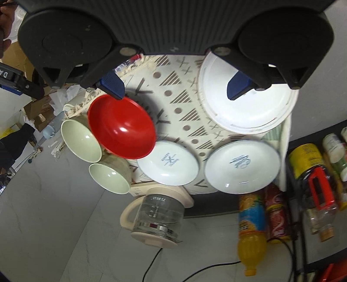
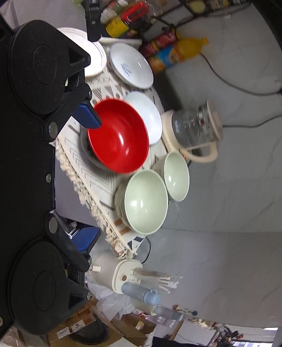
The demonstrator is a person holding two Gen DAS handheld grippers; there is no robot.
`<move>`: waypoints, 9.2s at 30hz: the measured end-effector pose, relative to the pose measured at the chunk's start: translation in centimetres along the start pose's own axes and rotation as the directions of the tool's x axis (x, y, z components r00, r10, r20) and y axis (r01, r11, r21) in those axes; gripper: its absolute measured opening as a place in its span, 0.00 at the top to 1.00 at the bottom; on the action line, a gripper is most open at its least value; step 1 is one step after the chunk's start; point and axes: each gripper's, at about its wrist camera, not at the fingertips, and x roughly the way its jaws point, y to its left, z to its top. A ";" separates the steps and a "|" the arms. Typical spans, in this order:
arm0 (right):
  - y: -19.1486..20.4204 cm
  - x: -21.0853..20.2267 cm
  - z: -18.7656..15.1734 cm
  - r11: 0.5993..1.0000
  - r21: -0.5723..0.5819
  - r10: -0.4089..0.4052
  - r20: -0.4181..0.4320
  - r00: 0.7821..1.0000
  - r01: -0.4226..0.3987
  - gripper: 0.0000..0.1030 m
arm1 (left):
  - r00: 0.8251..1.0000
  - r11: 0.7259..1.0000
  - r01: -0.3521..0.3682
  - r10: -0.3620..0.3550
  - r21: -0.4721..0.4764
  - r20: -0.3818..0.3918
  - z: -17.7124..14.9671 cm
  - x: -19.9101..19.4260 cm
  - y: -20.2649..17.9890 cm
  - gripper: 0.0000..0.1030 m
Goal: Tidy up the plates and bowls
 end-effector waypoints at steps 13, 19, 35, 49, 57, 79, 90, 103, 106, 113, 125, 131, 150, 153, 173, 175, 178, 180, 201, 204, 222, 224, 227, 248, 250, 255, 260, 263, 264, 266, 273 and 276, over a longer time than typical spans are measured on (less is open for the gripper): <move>-5.2 7.2 5.1 0.998 0.018 0.057 -0.037 0.998 -0.056 0.20 | 1.000 1.000 -0.015 0.015 -0.018 0.005 5.5 6.0 -6.8 0.14; -8.2 11.0 6.9 0.997 0.033 0.069 -0.094 0.993 -0.066 0.21 | 0.999 1.000 -0.005 0.004 -0.020 -0.036 7.6 9.9 -10.6 0.32; -12.4 17.8 8.2 0.992 0.018 0.125 -0.230 0.965 -0.125 0.45 | 0.991 0.999 0.036 -0.034 0.019 -0.126 10.8 18.7 -18.1 0.61; -13.1 20.4 7.9 0.990 0.132 0.089 -0.275 0.957 -0.054 0.57 | 0.952 0.990 0.100 -0.065 0.104 -0.299 12.1 26.4 -20.0 0.82; -13.0 22.0 6.7 0.982 0.185 0.083 -0.322 0.943 -0.023 0.72 | 0.929 0.988 0.099 -0.049 0.118 -0.367 11.9 29.3 -19.7 0.94; -9.6 14.0 9.9 0.981 0.185 0.083 -0.118 0.990 -0.060 0.83 | 0.950 0.978 0.203 -0.185 0.048 -0.250 13.9 19.0 -16.3 0.95; -5.1 12.8 9.5 0.982 0.139 0.141 -0.091 0.986 -0.128 0.83 | 0.957 0.985 0.170 -0.173 -0.036 -0.234 11.9 15.2 -10.1 0.94; 0.1 14.2 7.2 0.989 0.036 0.150 -0.147 0.978 -0.146 0.88 | 0.933 0.981 0.111 -0.159 -0.162 -0.323 7.0 16.3 -4.5 0.94; 0.7 15.1 6.7 0.991 0.013 0.134 -0.169 0.976 -0.134 0.90 | 0.923 0.978 0.102 -0.162 -0.184 -0.348 6.1 17.0 -3.9 0.93; 1.9 16.3 6.4 0.992 -0.043 0.107 -0.195 0.975 -0.118 0.91 | 0.909 0.976 0.072 -0.149 -0.206 -0.389 5.2 18.1 -3.4 0.93; 2.5 17.4 6.6 0.989 -0.104 0.089 -0.187 0.978 -0.110 0.92 | 0.910 0.974 0.043 -0.130 -0.222 -0.394 5.9 17.4 -2.9 0.91; 3.5 17.4 6.4 0.978 -0.183 0.070 -0.179 0.981 -0.104 0.92 | 0.929 0.973 0.026 -0.109 -0.231 -0.354 6.7 15.8 -2.4 0.91; 3.3 18.4 6.3 0.968 -0.228 0.054 -0.233 0.971 -0.108 0.90 | 0.949 0.965 -0.056 -0.028 -0.255 -0.314 8.1 15.3 -1.8 0.84; 2.8 18.5 6.4 0.970 -0.203 0.079 -0.249 0.965 -0.132 0.90 | 0.956 0.970 -0.054 -0.019 -0.238 -0.294 9.0 15.2 -2.6 0.78; -3.3 19.5 8.9 0.960 0.048 0.280 -0.261 0.924 -0.277 0.57 | 0.964 0.980 -0.050 -0.003 -0.191 -0.266 13.4 18.7 -9.0 0.57; -4.3 19.9 9.4 0.954 0.078 0.299 -0.248 0.921 -0.288 0.57 | 0.965 0.979 -0.049 -0.004 -0.198 -0.261 13.8 19.1 -9.4 0.57; -5.3 20.6 10.0 0.958 0.085 0.288 -0.235 0.928 -0.275 0.57 | 0.969 0.976 -0.048 -0.006 -0.211 -0.249 14.5 20.0 -10.1 0.57; -6.1 21.4 10.5 0.957 0.111 0.287 -0.234 0.929 -0.268 0.57 | 0.970 0.973 -0.048 -0.009 -0.227 -0.244 14.9 20.7 -10.4 0.57; -9.7 29.5 14.8 0.947 0.221 0.288 -0.266 0.920 -0.233 0.58 | 0.981 0.915 -0.048 -0.032 -0.402 -0.190 18.5 29.3 -12.6 0.61; -9.4 30.5 14.9 0.945 0.229 0.294 -0.284 0.913 -0.233 0.62 | 0.981 0.907 -0.057 -0.026 -0.416 -0.191 18.2 30.4 -12.5 0.66; -7.5 32.0 15.0 0.974 0.112 0.219 -0.270 0.938 -0.195 0.80 | 0.980 0.898 -0.083 -0.004 -0.433 -0.197 18.0 31.8 -13.7 0.94; -7.5 31.4 15.2 0.974 0.107 0.222 -0.262 0.939 -0.201 0.80 | 0.985 0.902 -0.075 0.000 -0.424 -0.175 18.2 30.8 -13.9 0.94; -7.8 30.6 15.4 0.968 0.125 0.242 -0.248 0.938 -0.217 0.80 | 0.986 0.908 -0.072 0.002 -0.413 -0.166 18.2 29.5 -14.0 0.94; -5.4 21.2 14.9 0.966 0.146 0.232 -0.114 0.966 -0.215 0.80 | 0.991 0.941 0.014 -0.058 -0.338 -0.121 17.1 20.1 -13.0 0.94; -5.1 20.4 14.6 0.966 0.150 0.226 -0.105 0.968 -0.209 0.80 | 0.991 0.944 0.022 -0.065 -0.330 -0.118 17.0 19.3 -12.7 0.94; -4.1 18.2 13.7 0.969 0.154 0.208 -0.078 0.975 -0.194 0.80 | 0.992 0.963 0.041 -0.070 -0.267 -0.101 16.6 17.3 -12.5 0.94; -3.2 16.4 12.8 0.972 0.153 0.192 -0.063 0.979 -0.181 0.80 | 0.991 0.967 0.067 -0.093 -0.246 -0.096 16.0 15.6 -11.6 0.93; -2.8 15.5 12.2 0.973 0.158 0.181 -0.057 0.982 -0.170 0.80 | 0.990 0.971 0.079 -0.103 -0.226 -0.098 15.5 14.8 -11.2 0.93; -2.5 15.1 11.9 0.974 0.157 0.175 -0.055 0.983 -0.165 0.80 | 0.990 0.974 0.084 -0.105 -0.210 -0.093 15.4 14.5 -11.2 0.93; -2.1 14.4 11.4 0.976 0.151 0.165 -0.049 0.985 -0.156 0.80 | 0.990 0.976 0.093 -0.113 -0.197 -0.090 15.1 14.0 -10.9 0.93; -0.6 12.9 9.6 0.980 0.147 0.141 -0.047 0.989 -0.133 0.80 | 0.985 0.977 0.111 -0.132 -0.184 -0.111 13.8 12.9 -9.2 0.93; 0.0 12.4 8.8 0.981 0.148 0.131 -0.052 0.990 -0.122 0.80 | 0.982 0.976 0.118 -0.143 -0.184 -0.124 13.3 12.6 -8.5 0.93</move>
